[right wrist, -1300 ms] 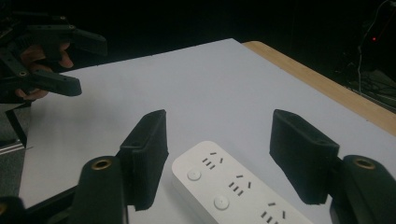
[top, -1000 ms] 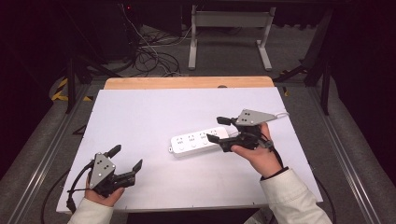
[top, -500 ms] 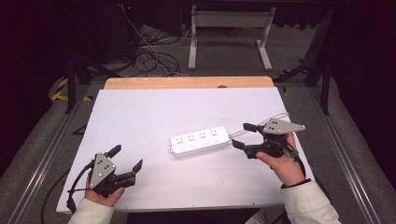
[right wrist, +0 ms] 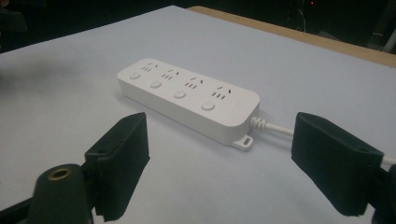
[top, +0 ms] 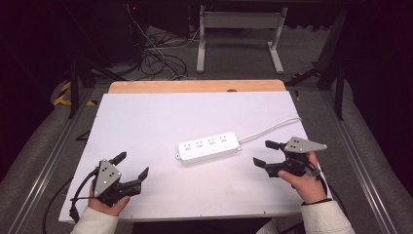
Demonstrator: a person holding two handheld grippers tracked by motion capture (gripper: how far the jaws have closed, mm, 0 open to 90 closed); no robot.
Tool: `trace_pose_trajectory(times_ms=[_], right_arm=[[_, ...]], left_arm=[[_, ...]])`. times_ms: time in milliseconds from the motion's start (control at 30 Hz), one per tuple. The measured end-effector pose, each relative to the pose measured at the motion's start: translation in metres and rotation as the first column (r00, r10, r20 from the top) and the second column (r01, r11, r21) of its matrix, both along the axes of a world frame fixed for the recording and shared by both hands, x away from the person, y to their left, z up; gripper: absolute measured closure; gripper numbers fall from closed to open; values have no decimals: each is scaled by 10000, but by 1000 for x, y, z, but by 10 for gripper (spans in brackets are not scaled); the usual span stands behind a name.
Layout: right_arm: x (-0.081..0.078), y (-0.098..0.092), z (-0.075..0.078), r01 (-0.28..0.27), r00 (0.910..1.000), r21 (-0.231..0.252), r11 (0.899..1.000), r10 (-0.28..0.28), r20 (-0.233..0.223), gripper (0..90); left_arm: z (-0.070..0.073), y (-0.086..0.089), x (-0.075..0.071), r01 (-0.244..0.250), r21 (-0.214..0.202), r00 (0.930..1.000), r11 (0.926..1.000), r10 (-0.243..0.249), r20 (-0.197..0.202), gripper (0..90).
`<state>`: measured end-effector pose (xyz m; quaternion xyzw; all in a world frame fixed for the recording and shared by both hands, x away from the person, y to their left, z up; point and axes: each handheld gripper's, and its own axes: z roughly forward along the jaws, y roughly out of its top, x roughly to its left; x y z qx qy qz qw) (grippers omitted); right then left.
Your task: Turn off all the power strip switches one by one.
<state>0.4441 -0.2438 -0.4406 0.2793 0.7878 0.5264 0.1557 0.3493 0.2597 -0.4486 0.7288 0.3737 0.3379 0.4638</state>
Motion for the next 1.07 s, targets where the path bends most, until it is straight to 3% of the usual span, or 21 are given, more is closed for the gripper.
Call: trace_pose_trajectory(times_ms=[267, 467, 833, 1067], right_arm=[[-7, -12, -22, 123, 9999, 175, 9998, -123, 2, 193], [-10, -19, -40, 353, 9986, 129, 9993, -348, -386, 194], [-11, -24, -35, 855, 9956, -143, 9962, -860, -370, 245], [-12, -23, -34, 738, 9971, -234, 9970, -742, -189, 244]], left_arm=[[-1, 0, 0, 46, 17, 10000, 10000, -46, 0, 156], [-3, 1, 3, 75, 62, 10000, 10000, -75, -56, 149], [-6, 3, 7, -45, -189, 9995, 9998, 39, -315, 144], [-7, 1, 6, 52, 39, 10000, 10000, -52, 18, 144]])
